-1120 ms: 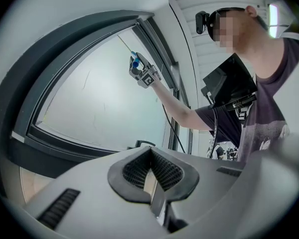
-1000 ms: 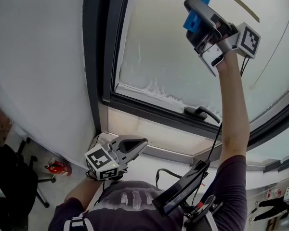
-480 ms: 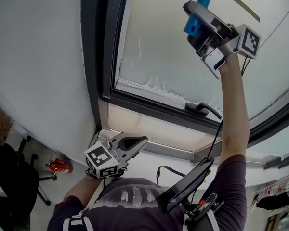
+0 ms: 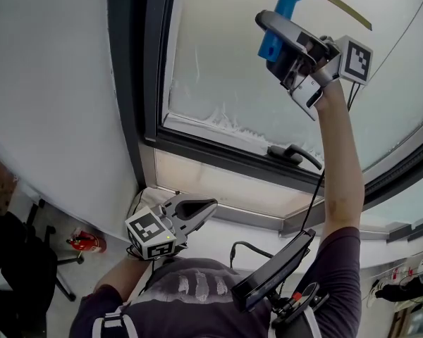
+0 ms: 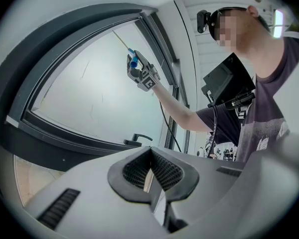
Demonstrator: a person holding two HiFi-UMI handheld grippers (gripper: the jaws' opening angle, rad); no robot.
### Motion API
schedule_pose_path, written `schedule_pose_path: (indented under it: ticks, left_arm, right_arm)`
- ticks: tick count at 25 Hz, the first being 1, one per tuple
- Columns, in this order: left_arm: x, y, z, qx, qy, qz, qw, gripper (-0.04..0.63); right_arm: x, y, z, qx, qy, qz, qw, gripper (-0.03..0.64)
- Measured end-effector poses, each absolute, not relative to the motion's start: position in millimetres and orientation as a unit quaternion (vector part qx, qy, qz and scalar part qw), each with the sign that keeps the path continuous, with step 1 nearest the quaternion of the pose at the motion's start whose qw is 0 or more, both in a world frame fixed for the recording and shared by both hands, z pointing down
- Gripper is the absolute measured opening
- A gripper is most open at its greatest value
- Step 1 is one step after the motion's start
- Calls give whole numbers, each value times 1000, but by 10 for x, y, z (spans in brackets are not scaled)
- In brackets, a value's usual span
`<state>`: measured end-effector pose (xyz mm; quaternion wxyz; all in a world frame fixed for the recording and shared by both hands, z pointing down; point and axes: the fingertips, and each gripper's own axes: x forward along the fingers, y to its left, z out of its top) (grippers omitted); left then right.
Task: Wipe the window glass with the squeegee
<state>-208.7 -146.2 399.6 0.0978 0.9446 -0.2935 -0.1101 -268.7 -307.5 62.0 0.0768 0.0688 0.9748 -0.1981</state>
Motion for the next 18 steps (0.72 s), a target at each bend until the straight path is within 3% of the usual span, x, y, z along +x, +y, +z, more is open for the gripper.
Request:
schedule_pose_path:
  ticks: [18]
  left_arm:
    - [-2013, -1418, 3913, 943, -299, -107, 101, 8]
  right_arm:
    - [-2705, -2938, 969, 94, 971, -217, 25, 129]
